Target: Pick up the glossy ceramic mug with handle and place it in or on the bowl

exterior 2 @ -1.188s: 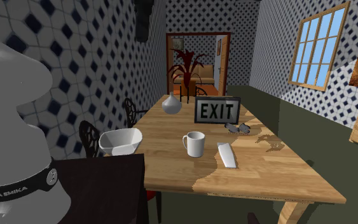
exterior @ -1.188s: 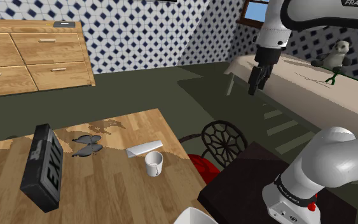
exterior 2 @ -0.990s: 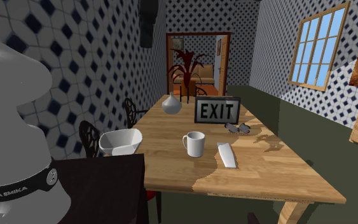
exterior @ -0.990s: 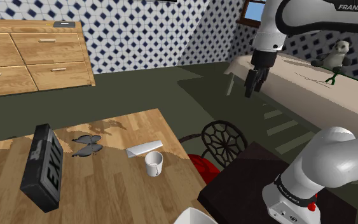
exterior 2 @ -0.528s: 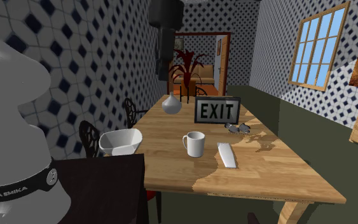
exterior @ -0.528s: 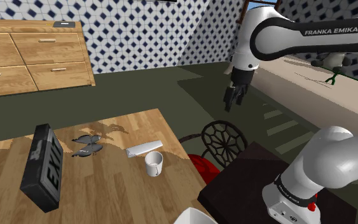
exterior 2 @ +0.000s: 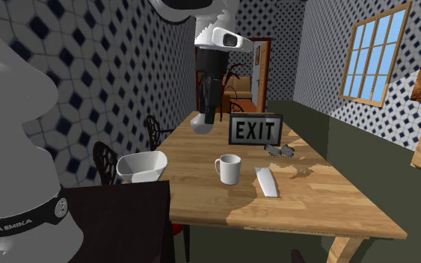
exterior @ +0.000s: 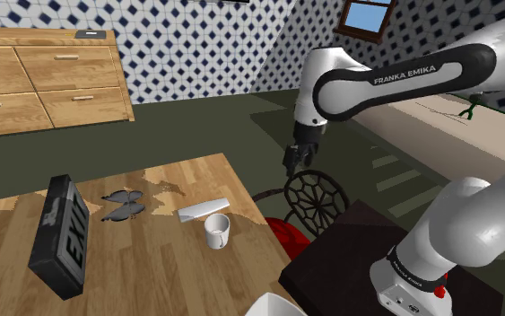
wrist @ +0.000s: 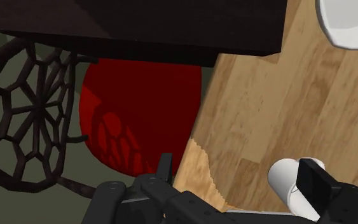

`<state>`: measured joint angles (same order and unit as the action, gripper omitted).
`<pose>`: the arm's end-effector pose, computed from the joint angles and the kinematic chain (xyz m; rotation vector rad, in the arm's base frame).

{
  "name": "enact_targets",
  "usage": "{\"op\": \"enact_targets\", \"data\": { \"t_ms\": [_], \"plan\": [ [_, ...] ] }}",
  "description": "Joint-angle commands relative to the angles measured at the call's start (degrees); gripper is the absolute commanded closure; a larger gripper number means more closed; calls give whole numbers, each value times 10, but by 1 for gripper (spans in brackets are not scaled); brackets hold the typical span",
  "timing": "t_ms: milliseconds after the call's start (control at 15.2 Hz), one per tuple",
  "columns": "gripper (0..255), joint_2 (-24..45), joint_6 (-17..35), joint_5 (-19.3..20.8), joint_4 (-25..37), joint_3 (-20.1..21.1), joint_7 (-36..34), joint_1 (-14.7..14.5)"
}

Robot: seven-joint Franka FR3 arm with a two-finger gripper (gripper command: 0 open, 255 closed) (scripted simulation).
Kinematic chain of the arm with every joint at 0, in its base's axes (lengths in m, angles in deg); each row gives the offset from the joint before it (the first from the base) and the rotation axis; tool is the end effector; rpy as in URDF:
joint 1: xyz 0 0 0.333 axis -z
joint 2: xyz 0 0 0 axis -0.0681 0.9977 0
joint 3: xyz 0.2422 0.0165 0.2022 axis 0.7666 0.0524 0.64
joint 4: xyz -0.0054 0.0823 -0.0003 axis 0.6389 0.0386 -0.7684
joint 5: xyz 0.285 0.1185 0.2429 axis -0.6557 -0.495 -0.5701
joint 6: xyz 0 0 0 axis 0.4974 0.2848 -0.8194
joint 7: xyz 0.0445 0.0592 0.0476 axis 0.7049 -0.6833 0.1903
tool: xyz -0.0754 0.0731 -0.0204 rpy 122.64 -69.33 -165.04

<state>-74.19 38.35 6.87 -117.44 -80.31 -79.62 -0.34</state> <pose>0.3857 0.1041 0.4169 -3.0684 -0.0733 0.1624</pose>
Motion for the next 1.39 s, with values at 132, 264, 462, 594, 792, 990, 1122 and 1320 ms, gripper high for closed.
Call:
{"op": "enact_targets", "data": {
  "t_ms": [132,264,462,594,792,990,1122,1320],
  "plan": [
    [0,81,76,-5,12,27,-30,-9],
    [0,123,110,-3,23,40,-47,-13],
    [0,189,158,7,45,56,-75,-18],
    [0,234,187,18,64,64,-95,-23],
    [0,303,224,42,98,71,-128,-33],
    [0,372,254,69,138,71,-163,-48],
    [0,417,270,87,169,67,-184,-61],
    [0,484,287,111,221,57,-212,-83]
  ]
}}
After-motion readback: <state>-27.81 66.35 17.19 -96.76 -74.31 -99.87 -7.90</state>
